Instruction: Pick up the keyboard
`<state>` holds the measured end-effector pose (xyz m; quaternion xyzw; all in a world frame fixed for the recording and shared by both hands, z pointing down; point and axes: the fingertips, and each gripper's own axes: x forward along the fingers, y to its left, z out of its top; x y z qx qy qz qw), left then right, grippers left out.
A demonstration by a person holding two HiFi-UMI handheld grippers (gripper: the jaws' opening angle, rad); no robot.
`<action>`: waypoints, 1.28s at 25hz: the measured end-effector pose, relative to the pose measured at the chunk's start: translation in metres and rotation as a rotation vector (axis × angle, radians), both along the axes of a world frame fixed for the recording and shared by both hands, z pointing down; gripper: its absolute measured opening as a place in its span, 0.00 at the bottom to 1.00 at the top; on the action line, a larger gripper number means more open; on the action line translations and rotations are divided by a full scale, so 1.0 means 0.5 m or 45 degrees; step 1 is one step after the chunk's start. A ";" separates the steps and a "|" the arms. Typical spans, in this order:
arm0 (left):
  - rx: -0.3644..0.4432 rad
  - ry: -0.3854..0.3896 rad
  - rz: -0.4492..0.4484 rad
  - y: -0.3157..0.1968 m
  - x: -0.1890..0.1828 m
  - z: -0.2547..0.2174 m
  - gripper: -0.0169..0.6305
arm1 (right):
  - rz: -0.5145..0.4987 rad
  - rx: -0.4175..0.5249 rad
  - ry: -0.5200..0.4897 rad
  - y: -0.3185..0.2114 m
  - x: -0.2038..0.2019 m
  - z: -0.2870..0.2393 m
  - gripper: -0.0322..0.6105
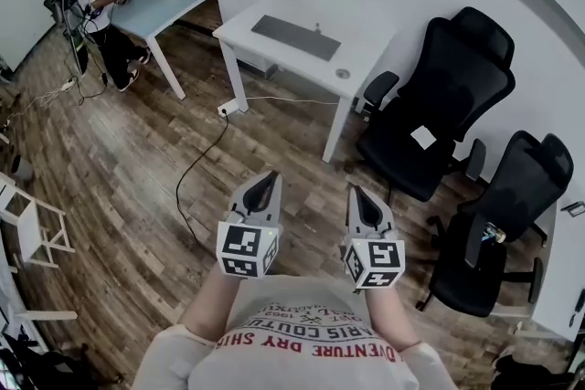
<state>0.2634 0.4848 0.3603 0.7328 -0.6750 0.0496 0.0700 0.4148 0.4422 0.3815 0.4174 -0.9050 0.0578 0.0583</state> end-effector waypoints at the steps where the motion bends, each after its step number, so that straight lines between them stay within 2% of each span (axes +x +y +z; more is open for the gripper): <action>1: -0.002 0.008 -0.007 0.000 0.000 0.004 0.07 | -0.008 -0.005 -0.001 -0.003 0.000 0.005 0.09; 7: -0.046 0.022 -0.012 -0.009 -0.014 0.033 0.07 | -0.036 -0.046 0.000 -0.024 -0.028 0.031 0.09; 14: -0.029 0.029 -0.021 -0.073 -0.117 0.040 0.07 | -0.024 -0.030 0.015 -0.096 -0.122 0.034 0.09; 22: -0.024 0.041 -0.021 -0.190 -0.358 0.045 0.07 | 0.020 -0.040 0.047 -0.203 -0.347 0.043 0.09; 32: -0.019 0.001 -0.007 -0.316 -0.654 0.039 0.07 | 0.052 -0.052 0.041 -0.327 -0.633 0.048 0.09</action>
